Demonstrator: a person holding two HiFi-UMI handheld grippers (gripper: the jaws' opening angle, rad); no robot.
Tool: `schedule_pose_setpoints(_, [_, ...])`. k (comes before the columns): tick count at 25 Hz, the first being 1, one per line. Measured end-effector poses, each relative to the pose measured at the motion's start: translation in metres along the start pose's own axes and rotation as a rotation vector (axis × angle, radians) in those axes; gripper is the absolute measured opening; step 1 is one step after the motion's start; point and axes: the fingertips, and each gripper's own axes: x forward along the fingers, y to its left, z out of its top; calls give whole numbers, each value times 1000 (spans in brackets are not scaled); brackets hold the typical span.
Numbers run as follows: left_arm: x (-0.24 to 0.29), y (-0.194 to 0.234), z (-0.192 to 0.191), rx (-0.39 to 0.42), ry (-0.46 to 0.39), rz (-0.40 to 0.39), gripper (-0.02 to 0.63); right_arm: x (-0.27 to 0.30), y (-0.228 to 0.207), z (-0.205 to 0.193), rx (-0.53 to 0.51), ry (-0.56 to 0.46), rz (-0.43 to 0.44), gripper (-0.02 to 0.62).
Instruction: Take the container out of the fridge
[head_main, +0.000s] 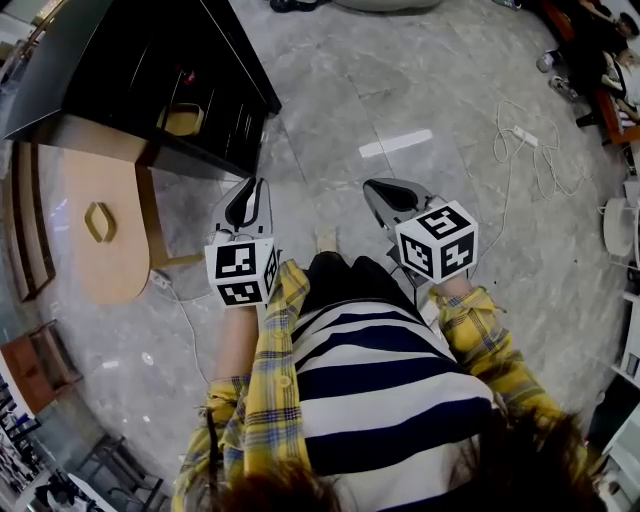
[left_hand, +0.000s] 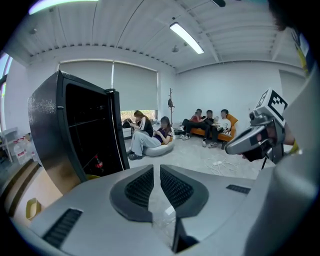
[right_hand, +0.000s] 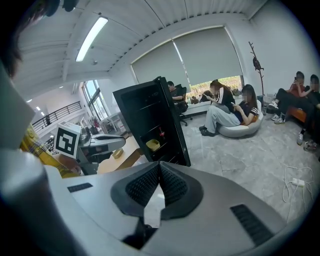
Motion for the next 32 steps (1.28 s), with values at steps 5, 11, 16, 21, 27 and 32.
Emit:
schedule_pose_setpoints(5, [13, 17, -2, 6, 17, 12, 32, 22, 0, 9, -1, 27, 7, 29])
schedule_pose_setpoints(11, [31, 38, -6, -26, 38, -11, 92, 50, 2, 20, -3, 57, 14, 28])
schedule_pose_setpoints(16, [45, 54, -11, -24, 68, -16, 92, 69, 2, 31, -6, 63, 16, 28])
schedule_pose_setpoints(21, [55, 61, -15, 10, 106, 7, 92, 82, 0, 37, -7, 81, 32, 28])
schedule_pose_setpoints(27, [80, 68, -19, 24, 154, 45, 98, 103, -21, 47, -8, 98, 63, 29])
schedule_pose_setpoints(32, [106, 80, -17, 22, 177, 100, 100, 129, -45, 65, -17, 118, 110, 28])
